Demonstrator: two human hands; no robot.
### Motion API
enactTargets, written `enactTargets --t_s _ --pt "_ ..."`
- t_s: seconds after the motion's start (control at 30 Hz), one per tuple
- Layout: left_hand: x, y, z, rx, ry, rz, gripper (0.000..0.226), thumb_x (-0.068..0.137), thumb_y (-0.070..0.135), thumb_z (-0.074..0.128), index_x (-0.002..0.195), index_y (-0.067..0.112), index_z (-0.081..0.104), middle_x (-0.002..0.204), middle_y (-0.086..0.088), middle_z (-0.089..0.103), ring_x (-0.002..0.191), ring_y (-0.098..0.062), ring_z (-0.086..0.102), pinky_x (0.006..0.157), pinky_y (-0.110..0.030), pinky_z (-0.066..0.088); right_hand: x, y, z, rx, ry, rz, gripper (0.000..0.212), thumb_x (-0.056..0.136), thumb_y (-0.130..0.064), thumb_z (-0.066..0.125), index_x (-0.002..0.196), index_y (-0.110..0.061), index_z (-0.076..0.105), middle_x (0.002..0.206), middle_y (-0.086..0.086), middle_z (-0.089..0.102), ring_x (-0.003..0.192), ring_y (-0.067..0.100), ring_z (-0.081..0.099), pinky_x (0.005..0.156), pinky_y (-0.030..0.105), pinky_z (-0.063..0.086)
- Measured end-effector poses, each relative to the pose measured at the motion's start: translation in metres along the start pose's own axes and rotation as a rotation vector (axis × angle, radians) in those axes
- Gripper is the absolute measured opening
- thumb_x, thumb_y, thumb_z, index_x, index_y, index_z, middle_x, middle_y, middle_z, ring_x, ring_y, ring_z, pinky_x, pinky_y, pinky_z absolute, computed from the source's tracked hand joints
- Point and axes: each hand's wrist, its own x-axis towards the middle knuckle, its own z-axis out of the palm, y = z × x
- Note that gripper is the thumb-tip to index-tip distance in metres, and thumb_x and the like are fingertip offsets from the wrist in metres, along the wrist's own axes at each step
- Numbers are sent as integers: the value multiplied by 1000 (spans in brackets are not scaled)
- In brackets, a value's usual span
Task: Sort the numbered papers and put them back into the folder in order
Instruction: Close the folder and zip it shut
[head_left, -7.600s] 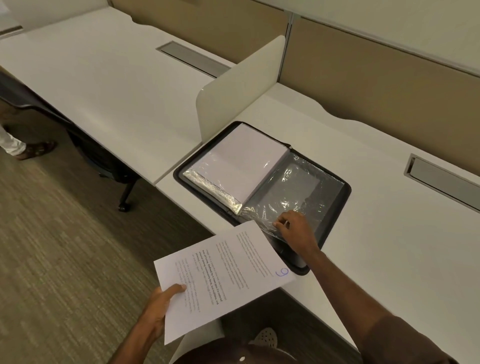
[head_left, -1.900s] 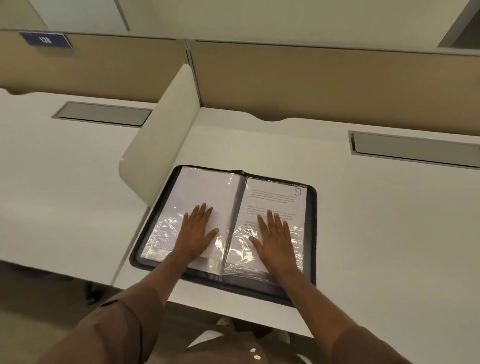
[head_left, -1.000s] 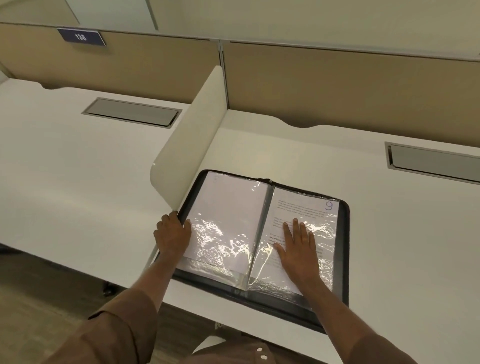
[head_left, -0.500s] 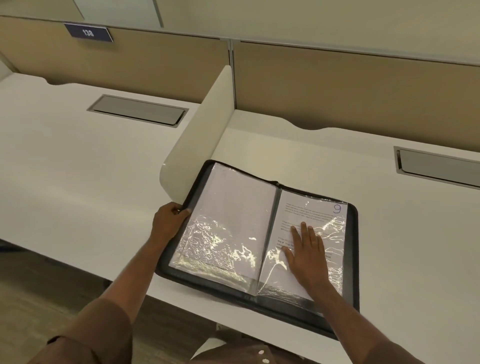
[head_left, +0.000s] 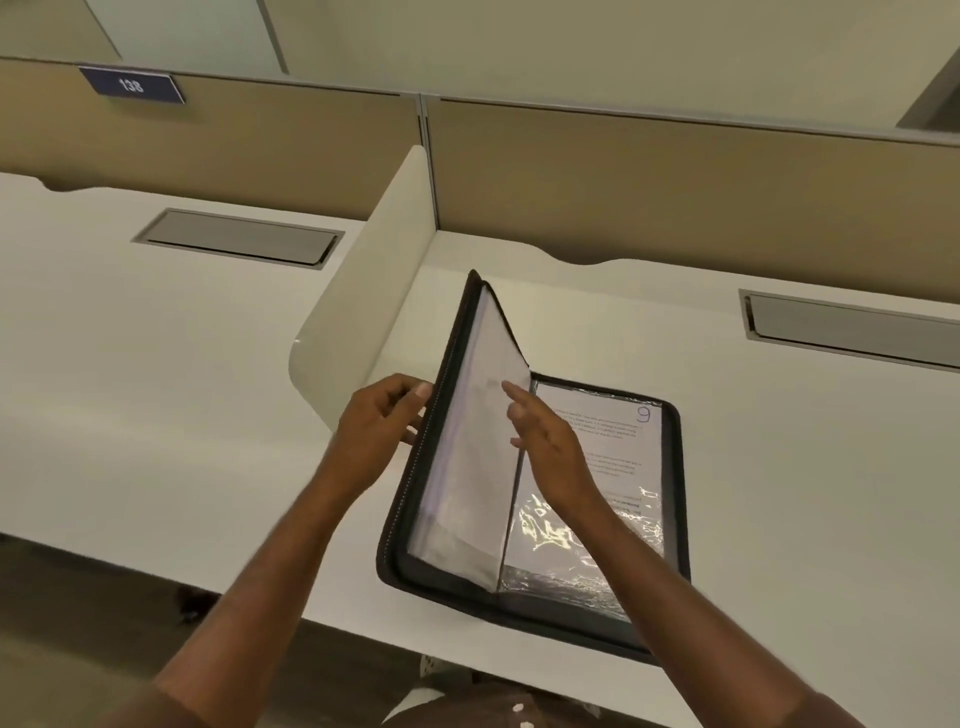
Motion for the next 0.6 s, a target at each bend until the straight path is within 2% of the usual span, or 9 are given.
enactTargets --t_s 0.1,0.2,0.27,0.4,0.5,0.6 --pt "-4 7 28 -22 -68 110 20 101 25 59 113 17 72 100 7 74 89 -16 70 69 -27 60 -6 -16 -10 109 20 7 57 97 -56 38 147 -32 51 146 -15 53 124 3 58 94 28 57" --pt "-6 10 59 0 -126 193 26 96 32 66 120 26 71 115 15 72 103 -10 69 78 -27 60 -16 -27 -26 182 93 18 46 102 -56 38 139 -37 57 134 -19 62 116 3 64 87 25 58" --pt "-6 11 79 35 -173 274 31 94 31 70 126 29 69 127 19 67 115 -3 64 87 -24 57 -22 -27 -42 213 156 43 45 99 -55 36 131 -37 61 126 -17 68 112 6 67 84 24 59" --pt "-4 3 120 191 -310 425 50 94 35 70 141 39 55 151 18 48 138 5 40 112 -17 34 -32 -14 -81 326 256 187 45 104 -51 37 127 -26 66 119 -3 74 111 17 70 87 33 58" --pt "-7 -9 150 340 -451 477 62 96 40 63 152 45 35 164 12 28 147 -3 29 118 -20 25 -41 1 -112 460 308 266 35 103 -38 50 124 -18 69 118 7 74 109 25 71 89 39 56" --pt "-10 -24 178 511 -540 484 66 100 45 55 158 36 25 168 1 17 152 -17 22 122 -28 18 -50 20 -139 505 298 284 31 102 -23 55 128 -12 68 120 10 73 111 28 70 97 42 54"
